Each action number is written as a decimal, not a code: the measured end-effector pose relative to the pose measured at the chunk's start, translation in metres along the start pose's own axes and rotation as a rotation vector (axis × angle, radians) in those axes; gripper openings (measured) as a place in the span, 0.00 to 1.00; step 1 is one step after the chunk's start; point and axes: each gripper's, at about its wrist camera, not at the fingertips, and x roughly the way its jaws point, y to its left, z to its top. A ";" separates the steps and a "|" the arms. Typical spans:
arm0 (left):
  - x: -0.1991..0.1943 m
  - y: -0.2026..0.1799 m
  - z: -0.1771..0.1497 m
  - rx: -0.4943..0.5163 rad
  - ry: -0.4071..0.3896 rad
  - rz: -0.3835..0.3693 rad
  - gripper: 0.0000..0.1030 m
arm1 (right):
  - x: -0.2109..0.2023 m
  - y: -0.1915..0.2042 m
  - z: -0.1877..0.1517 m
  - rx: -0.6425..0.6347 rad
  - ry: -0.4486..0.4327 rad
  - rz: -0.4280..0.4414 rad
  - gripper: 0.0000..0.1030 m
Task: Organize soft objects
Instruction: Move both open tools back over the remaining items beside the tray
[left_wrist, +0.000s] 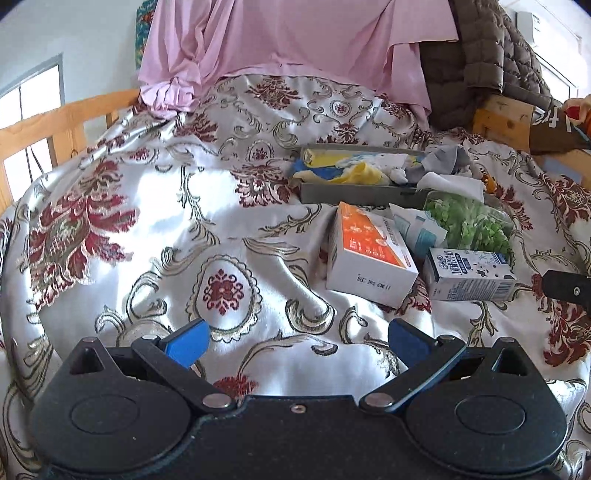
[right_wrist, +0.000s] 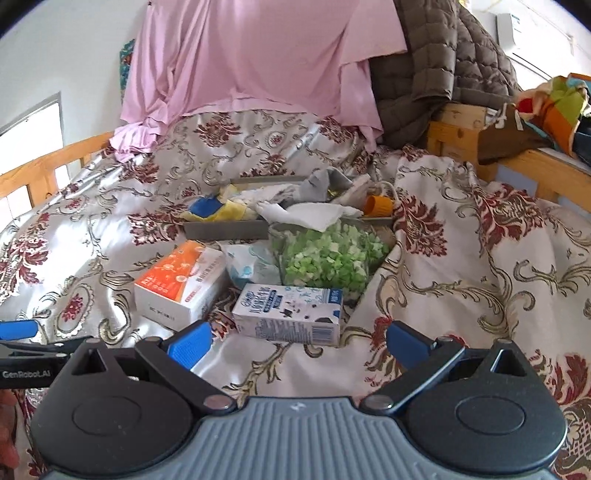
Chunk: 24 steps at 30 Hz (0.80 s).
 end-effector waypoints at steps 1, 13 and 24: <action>0.000 0.001 -0.001 -0.006 0.002 -0.001 0.99 | 0.000 0.001 0.000 -0.003 0.000 0.006 1.00; 0.002 0.007 0.001 -0.052 0.020 0.027 0.99 | 0.002 0.005 0.001 -0.029 0.006 0.029 1.00; 0.000 0.005 0.006 -0.093 0.021 0.020 0.99 | 0.005 0.010 0.003 -0.048 -0.001 0.012 1.00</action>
